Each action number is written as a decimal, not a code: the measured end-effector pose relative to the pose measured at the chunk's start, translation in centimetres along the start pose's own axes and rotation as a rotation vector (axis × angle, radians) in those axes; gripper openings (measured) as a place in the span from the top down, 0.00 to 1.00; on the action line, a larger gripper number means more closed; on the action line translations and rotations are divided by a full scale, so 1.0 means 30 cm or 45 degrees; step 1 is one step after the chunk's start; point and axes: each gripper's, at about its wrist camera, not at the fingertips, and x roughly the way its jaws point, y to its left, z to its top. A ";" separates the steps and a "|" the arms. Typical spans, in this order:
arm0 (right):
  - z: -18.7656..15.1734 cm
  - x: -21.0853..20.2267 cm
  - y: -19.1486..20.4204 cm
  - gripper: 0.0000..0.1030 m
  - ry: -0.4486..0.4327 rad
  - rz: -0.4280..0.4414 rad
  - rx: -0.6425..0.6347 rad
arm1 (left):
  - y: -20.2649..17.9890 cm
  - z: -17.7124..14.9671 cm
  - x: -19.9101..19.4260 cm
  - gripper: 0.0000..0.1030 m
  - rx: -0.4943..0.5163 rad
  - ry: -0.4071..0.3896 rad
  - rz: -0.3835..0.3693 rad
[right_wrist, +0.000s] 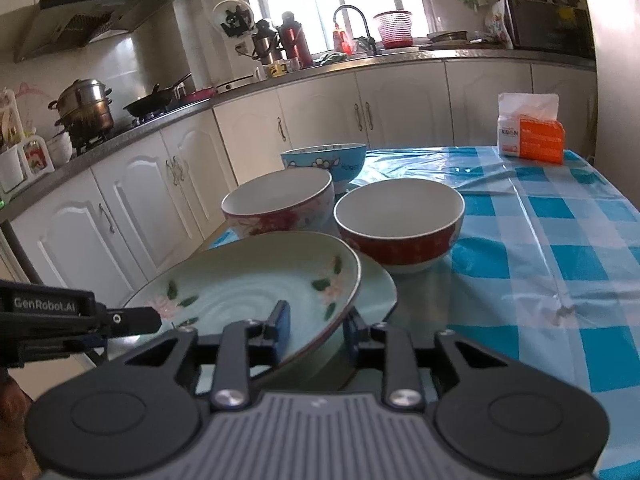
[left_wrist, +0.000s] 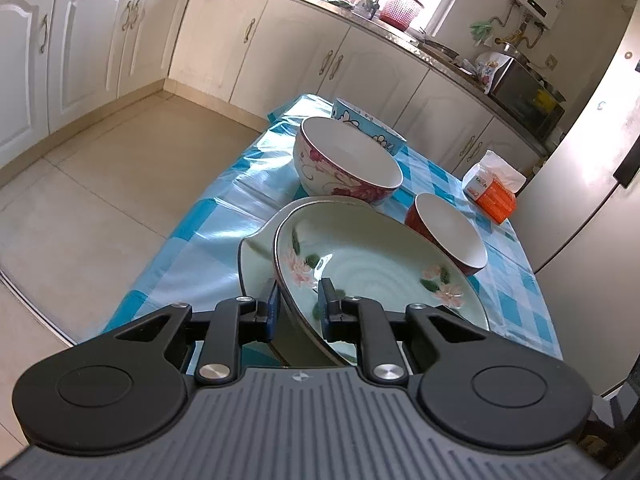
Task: Organize plates and bowls
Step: 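Lower the second green plate onto the first and open both grippers, then move both grippers to the pink floral white bowl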
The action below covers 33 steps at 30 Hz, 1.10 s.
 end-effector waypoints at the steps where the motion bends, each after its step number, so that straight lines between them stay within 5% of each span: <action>1: -0.001 -0.003 0.002 0.69 0.000 -0.001 -0.003 | 0.003 -0.004 0.003 0.82 -0.001 -0.002 0.003; 9: 0.001 -0.021 0.003 0.57 0.007 0.018 0.019 | -0.002 -0.011 -0.015 0.78 0.026 -0.058 0.046; 11: -0.001 -0.037 0.007 0.48 -0.011 -0.001 0.010 | -0.001 -0.005 -0.033 0.76 0.037 -0.092 0.057; 13: 0.002 -0.053 0.005 0.29 -0.039 -0.016 -0.001 | 0.008 0.000 -0.047 0.75 0.021 -0.097 0.050; 20: 0.018 -0.156 -0.076 0.20 -0.103 -0.033 0.117 | 0.022 -0.044 -0.149 0.61 0.031 -0.135 0.054; 33: -0.056 -0.467 -0.255 0.08 -0.179 -0.286 0.316 | -0.010 -0.183 -0.299 0.37 0.130 -0.173 -0.071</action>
